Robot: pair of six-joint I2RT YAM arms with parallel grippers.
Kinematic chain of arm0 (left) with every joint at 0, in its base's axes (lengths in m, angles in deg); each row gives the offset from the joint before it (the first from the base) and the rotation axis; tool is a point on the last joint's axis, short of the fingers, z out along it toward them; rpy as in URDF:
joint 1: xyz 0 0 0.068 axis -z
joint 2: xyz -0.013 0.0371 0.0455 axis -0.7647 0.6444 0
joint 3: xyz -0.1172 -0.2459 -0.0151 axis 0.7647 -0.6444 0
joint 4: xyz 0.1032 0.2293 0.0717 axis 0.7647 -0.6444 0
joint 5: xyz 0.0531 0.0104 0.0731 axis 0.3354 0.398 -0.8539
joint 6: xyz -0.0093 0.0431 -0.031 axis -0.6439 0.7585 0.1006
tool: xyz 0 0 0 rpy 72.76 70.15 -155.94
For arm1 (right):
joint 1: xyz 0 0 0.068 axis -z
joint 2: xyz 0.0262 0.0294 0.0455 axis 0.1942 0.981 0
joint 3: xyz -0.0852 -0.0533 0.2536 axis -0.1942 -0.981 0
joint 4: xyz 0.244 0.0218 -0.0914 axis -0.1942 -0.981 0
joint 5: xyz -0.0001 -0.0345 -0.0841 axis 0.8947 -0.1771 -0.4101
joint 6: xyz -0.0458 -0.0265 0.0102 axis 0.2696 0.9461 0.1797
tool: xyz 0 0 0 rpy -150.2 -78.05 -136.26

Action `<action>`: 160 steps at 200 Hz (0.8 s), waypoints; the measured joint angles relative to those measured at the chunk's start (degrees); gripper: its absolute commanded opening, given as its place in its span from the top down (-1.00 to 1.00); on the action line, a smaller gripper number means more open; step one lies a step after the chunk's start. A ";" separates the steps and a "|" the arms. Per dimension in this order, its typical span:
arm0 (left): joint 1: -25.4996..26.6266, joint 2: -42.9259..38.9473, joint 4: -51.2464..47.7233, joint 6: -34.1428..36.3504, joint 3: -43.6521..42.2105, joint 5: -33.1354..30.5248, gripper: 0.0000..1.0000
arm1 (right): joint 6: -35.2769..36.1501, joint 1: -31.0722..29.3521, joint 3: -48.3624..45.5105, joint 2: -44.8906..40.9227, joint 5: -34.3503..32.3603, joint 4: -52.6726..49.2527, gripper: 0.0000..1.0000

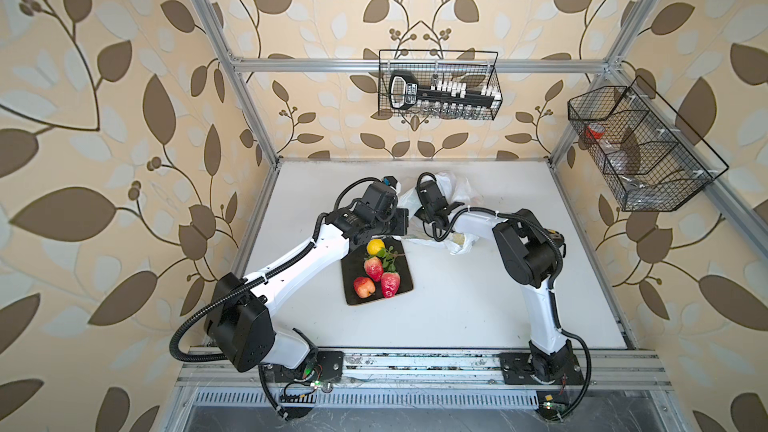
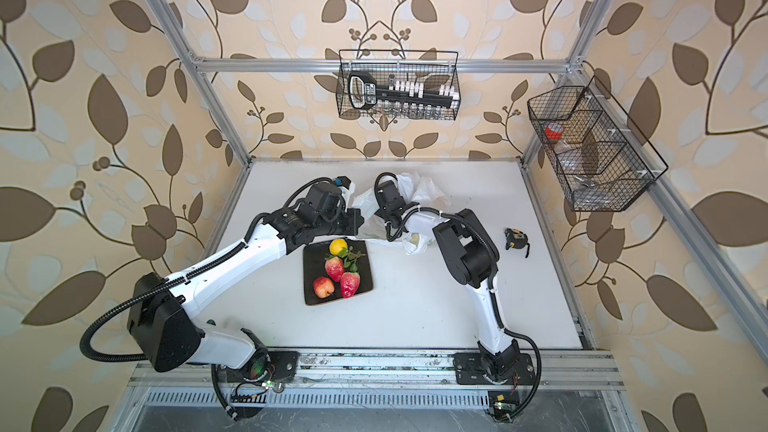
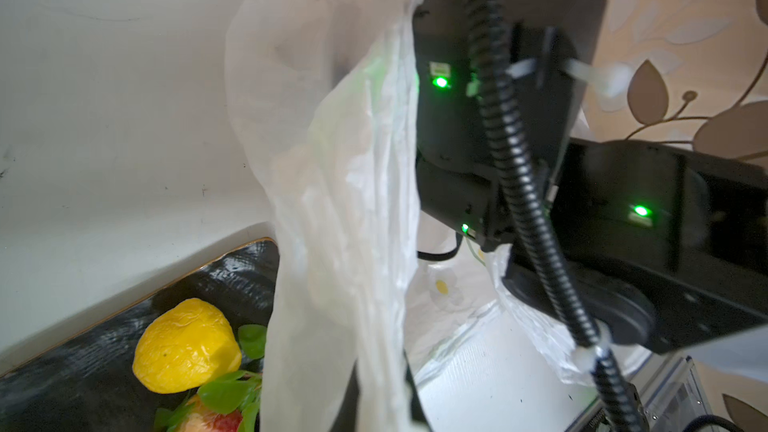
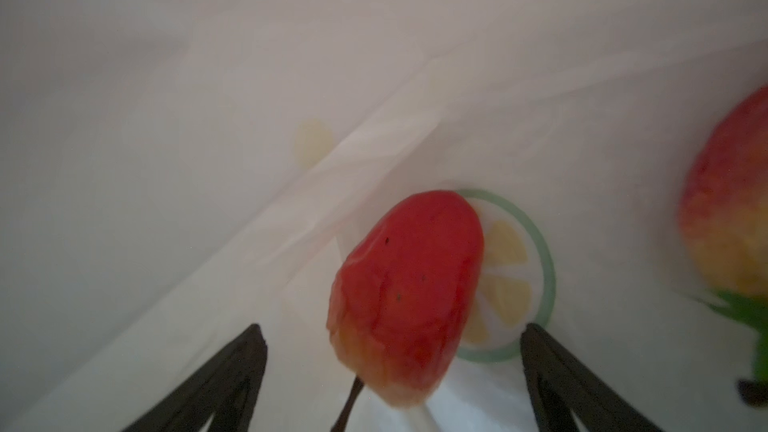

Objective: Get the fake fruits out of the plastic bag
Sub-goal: 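Grasp the small red pear inside the bag with the right gripper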

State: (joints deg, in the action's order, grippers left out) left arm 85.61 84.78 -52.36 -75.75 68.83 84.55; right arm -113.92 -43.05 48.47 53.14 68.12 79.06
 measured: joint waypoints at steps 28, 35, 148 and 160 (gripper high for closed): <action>0.35 0.00 -0.55 0.02 0.42 0.22 1.00 | -0.74 0.00 6.56 4.07 -1.79 -2.40 -0.78; 0.37 0.00 -0.57 0.02 0.48 0.26 1.00 | -0.92 0.00 8.15 5.01 -2.38 -3.13 -0.72; 0.37 0.00 -1.44 -1.38 0.59 -3.96 1.00 | -0.28 0.00 -1.84 -2.36 -2.91 -7.41 0.30; 0.35 0.00 -1.38 -1.60 0.59 -4.83 1.00 | 0.09 0.02 -5.27 -5.31 -1.66 -7.08 0.32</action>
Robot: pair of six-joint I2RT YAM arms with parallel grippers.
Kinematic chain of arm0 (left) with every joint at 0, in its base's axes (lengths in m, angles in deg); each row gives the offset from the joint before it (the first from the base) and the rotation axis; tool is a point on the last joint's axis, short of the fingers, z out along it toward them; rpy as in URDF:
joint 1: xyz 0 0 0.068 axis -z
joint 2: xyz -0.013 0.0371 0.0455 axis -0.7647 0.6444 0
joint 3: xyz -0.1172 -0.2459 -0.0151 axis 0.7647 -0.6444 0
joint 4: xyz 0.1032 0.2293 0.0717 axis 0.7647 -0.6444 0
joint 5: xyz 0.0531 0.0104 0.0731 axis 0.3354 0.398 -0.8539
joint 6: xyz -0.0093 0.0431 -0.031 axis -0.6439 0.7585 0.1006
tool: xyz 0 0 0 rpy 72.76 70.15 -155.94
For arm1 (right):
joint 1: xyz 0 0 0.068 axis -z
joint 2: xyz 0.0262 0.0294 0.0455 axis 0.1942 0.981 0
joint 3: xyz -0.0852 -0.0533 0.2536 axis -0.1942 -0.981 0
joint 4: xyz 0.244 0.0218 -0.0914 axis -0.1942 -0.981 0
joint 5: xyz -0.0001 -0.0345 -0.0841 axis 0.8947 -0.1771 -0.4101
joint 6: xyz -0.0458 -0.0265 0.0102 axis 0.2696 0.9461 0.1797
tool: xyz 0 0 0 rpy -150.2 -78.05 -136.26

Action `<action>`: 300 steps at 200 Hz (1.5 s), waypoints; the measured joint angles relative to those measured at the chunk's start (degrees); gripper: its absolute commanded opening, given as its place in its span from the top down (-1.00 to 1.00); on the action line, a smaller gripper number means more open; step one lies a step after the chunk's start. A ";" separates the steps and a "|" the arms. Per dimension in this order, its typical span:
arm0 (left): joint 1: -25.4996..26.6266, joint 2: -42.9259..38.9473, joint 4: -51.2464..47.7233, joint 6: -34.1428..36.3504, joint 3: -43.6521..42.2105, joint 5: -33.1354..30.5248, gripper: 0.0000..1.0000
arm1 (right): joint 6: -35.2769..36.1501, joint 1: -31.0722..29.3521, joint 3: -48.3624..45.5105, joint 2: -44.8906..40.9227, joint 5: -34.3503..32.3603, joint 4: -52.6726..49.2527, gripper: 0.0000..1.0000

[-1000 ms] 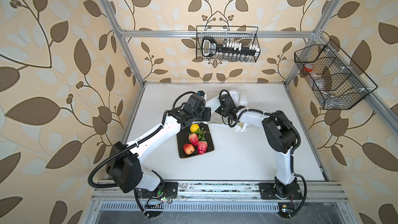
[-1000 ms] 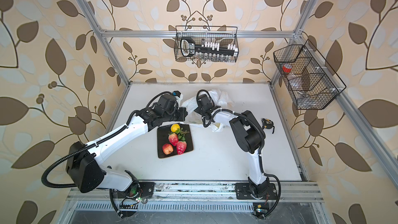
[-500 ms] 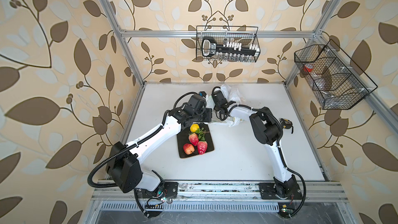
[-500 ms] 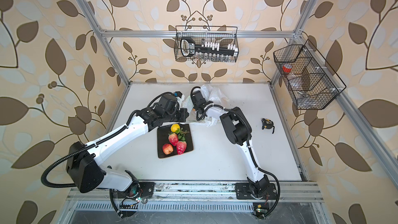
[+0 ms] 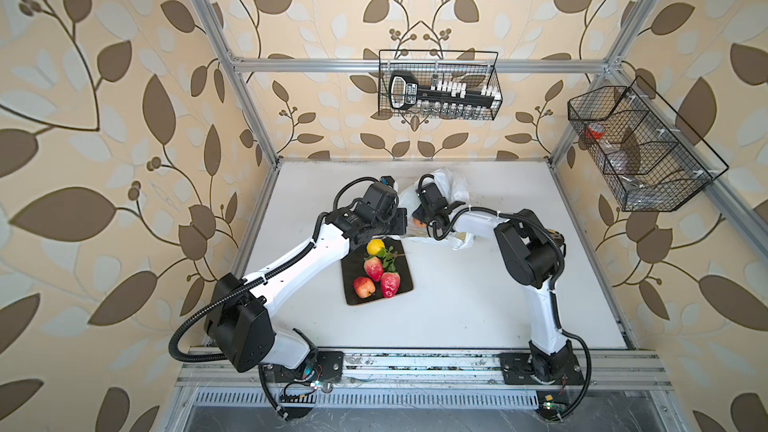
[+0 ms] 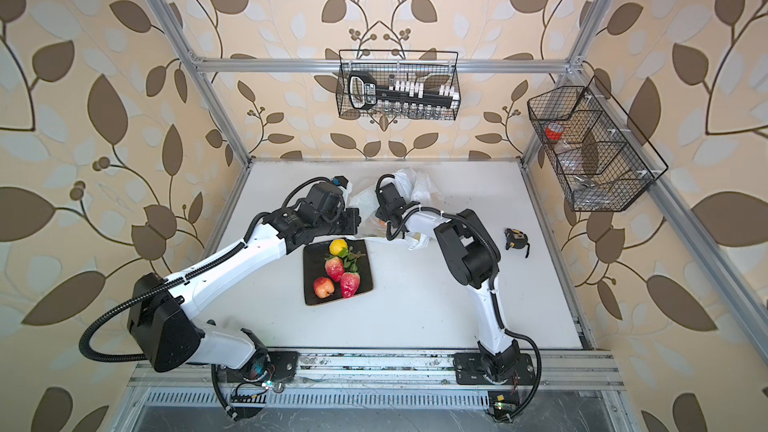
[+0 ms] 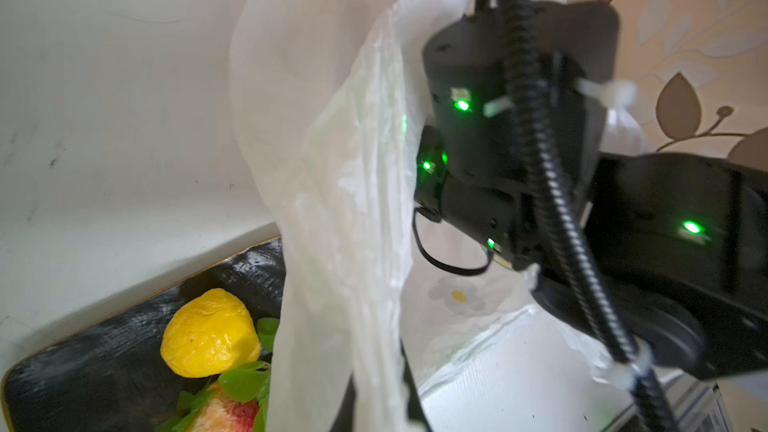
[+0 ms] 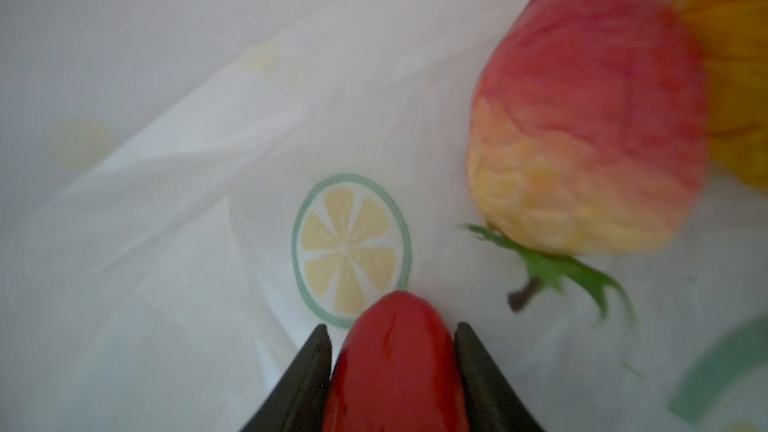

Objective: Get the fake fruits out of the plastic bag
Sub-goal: 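Grasp the small red pear inside the bag with the right gripper, then carry the small red pear out and release it on the mat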

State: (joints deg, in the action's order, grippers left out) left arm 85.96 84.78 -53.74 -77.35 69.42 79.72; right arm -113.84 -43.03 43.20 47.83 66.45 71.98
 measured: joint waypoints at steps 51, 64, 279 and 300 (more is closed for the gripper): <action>0.02 1.75 1.11 -0.50 1.11 -2.56 1.00 | 4.72 0.39 -11.67 -14.34 7.13 3.30 0.43; 0.02 2.84 1.57 -0.70 1.57 -3.08 1.00 | 6.45 0.79 -13.60 -17.79 9.57 3.98 0.44; -4.28 15.67 6.97 1.16 12.04 -5.53 1.00 | 39.21 -5.64 -27.76 -33.40 40.11 10.01 0.40; -4.63 15.67 5.97 2.32 12.04 -5.38 1.00 | 41.64 -8.79 -27.69 -29.44 39.58 12.57 0.40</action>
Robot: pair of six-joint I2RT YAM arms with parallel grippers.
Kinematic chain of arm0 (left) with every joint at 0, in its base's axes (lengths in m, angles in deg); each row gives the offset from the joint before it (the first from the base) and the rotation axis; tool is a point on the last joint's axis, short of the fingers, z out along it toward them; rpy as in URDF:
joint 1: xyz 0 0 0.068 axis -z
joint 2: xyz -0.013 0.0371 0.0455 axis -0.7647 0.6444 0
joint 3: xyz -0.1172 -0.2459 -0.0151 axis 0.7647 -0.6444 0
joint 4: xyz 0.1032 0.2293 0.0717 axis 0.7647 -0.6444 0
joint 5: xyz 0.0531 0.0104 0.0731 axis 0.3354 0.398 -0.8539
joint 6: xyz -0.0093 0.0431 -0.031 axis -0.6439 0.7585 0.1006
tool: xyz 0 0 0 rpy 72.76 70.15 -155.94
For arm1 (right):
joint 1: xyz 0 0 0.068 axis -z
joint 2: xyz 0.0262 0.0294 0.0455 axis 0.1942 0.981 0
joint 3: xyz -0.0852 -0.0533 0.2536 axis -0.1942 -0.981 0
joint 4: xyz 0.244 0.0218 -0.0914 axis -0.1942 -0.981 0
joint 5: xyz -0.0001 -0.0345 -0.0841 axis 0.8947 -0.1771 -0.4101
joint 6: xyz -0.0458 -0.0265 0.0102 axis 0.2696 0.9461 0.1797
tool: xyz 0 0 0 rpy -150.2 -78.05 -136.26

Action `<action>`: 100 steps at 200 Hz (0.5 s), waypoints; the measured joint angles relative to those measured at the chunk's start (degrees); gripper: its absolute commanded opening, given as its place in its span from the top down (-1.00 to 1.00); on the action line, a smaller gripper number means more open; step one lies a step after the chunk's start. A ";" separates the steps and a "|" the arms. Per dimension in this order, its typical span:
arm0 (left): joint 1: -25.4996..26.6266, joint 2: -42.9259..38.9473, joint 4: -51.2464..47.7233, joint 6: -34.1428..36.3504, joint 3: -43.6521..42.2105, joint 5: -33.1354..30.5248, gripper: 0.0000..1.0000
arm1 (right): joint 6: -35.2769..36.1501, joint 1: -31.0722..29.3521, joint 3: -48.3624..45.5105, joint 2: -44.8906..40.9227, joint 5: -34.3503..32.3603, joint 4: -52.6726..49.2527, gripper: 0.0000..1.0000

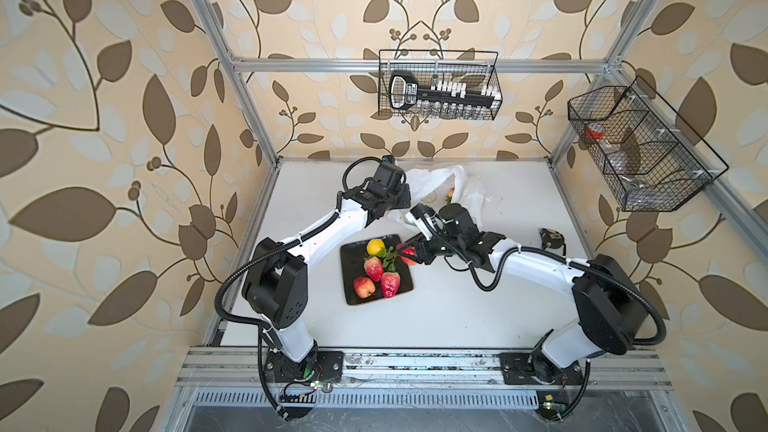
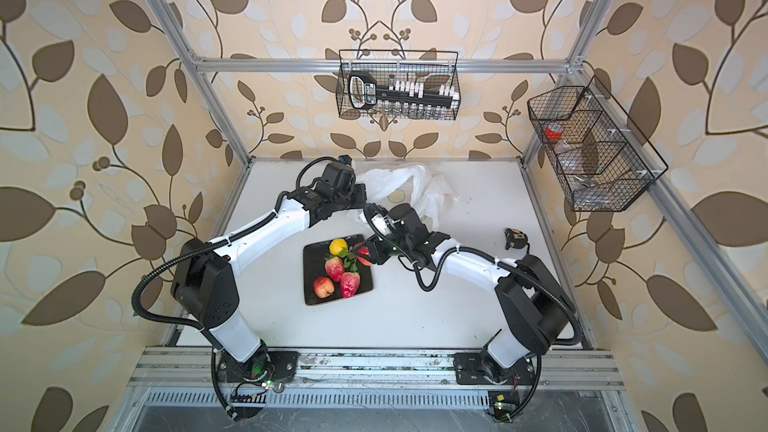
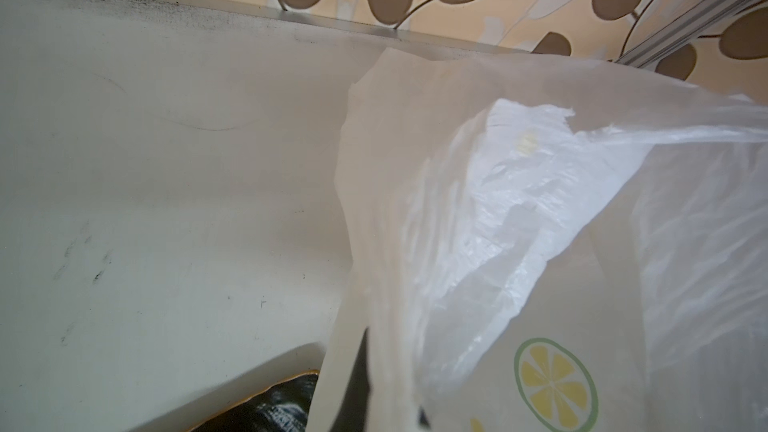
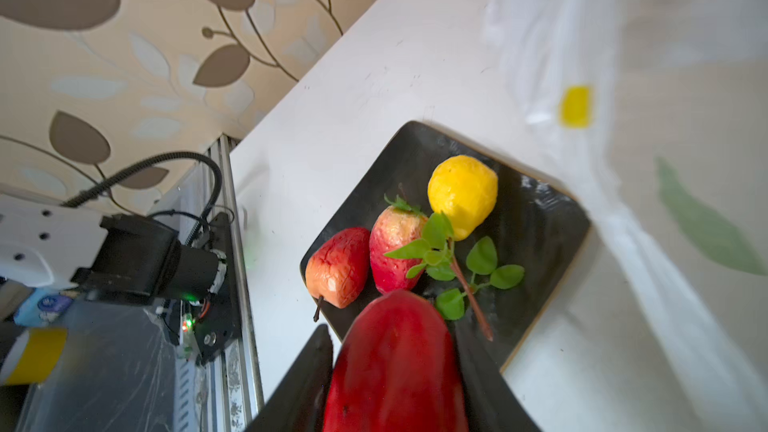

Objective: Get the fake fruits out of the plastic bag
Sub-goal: 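Carry the small red pear out and release it on the mat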

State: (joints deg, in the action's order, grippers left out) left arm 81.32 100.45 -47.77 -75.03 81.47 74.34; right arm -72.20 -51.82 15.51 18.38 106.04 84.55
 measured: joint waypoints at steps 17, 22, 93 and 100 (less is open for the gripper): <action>0.00 0.00 -0.63 0.74 0.00 0.17 1.00 | 1.42 -1.77 0.87 3.76 -1.27 1.14 0.40; 0.00 0.00 -0.70 0.85 0.00 0.26 1.00 | 1.79 -2.23 1.31 4.85 -1.60 1.46 0.40; 0.00 -0.13 -3.06 2.27 -0.09 1.46 1.00 | 8.02 -4.76 5.46 13.64 -11.39 6.45 0.25; 0.00 -0.26 -3.37 2.40 -0.15 1.49 1.00 | 8.74 -4.83 5.46 14.08 -12.26 6.69 0.20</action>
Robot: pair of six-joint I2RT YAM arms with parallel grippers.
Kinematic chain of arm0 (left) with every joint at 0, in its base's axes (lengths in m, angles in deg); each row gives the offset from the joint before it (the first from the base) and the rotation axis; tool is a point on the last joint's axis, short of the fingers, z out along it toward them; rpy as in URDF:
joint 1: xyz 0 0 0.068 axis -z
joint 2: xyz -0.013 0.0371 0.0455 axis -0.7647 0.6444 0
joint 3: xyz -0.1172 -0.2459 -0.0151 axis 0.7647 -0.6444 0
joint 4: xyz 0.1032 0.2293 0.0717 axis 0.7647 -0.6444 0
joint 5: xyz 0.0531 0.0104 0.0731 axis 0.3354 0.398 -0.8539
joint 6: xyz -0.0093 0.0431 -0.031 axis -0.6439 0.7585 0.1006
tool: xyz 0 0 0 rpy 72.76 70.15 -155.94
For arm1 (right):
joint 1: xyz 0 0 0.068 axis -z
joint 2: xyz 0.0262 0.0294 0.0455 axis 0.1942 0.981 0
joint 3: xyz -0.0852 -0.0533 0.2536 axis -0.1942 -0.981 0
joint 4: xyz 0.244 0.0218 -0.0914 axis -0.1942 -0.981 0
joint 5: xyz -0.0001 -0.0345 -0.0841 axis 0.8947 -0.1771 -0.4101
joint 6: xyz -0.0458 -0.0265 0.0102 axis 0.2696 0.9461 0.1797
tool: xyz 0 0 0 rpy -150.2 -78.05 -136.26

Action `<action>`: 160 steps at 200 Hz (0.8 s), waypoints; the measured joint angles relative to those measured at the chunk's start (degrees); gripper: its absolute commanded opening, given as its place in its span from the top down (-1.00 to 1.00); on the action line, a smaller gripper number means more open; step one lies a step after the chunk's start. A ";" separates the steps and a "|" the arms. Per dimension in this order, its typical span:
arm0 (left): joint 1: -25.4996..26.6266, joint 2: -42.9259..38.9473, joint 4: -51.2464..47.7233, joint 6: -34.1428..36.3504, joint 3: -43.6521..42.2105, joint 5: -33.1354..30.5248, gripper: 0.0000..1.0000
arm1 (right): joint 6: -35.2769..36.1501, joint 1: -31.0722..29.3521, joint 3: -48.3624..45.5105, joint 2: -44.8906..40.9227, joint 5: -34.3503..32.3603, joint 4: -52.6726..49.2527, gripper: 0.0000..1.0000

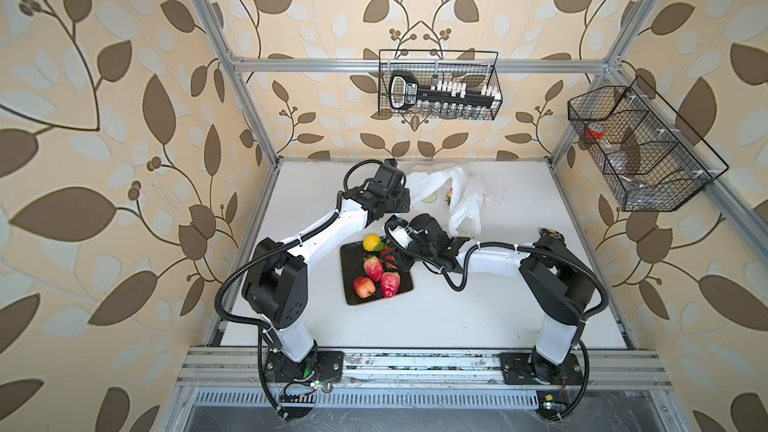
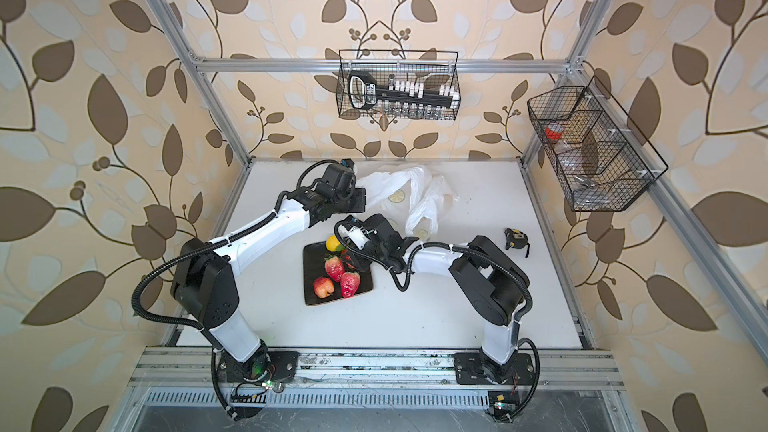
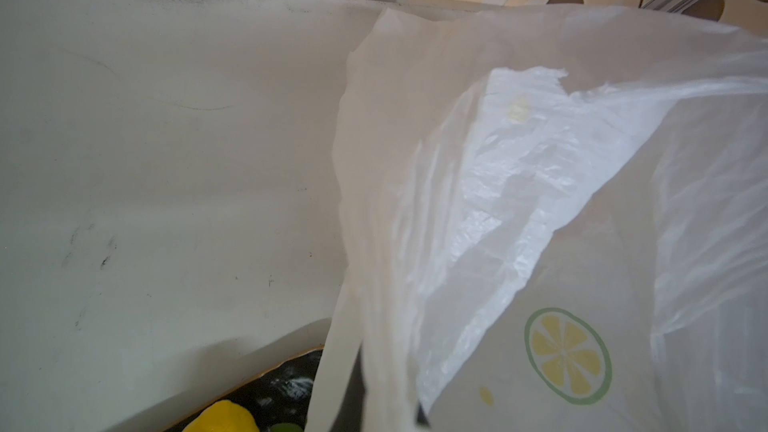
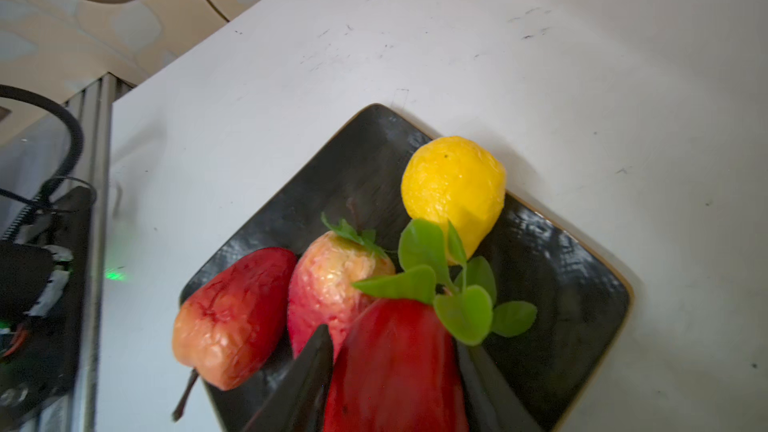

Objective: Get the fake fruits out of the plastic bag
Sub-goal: 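Carry the small red pear out and release it on the mat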

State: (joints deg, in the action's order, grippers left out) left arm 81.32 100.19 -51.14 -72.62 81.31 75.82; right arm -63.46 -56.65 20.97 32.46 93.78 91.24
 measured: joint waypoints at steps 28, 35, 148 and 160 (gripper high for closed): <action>0.00 -0.68 -0.28 0.17 -0.15 0.07 1.00 | 2.01 -0.13 0.02 0.98 -2.01 0.66 -0.19; 0.00 -0.85 -0.28 0.20 -0.17 0.09 1.00 | 2.40 -0.17 0.11 1.03 -2.27 0.72 -0.28; 0.00 -2.03 1.86 0.46 -0.98 0.39 1.00 | -0.04 -0.17 -2.49 -20.59 4.61 -4.39 -0.55; 0.00 -2.12 2.29 0.42 -1.60 0.68 1.00 | -1.44 -0.17 -3.30 -25.49 5.97 -4.61 -0.53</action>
State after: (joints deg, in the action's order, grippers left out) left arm 81.32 98.07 -48.84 -72.21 79.72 76.50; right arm -64.90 -56.82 17.67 6.98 99.74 86.63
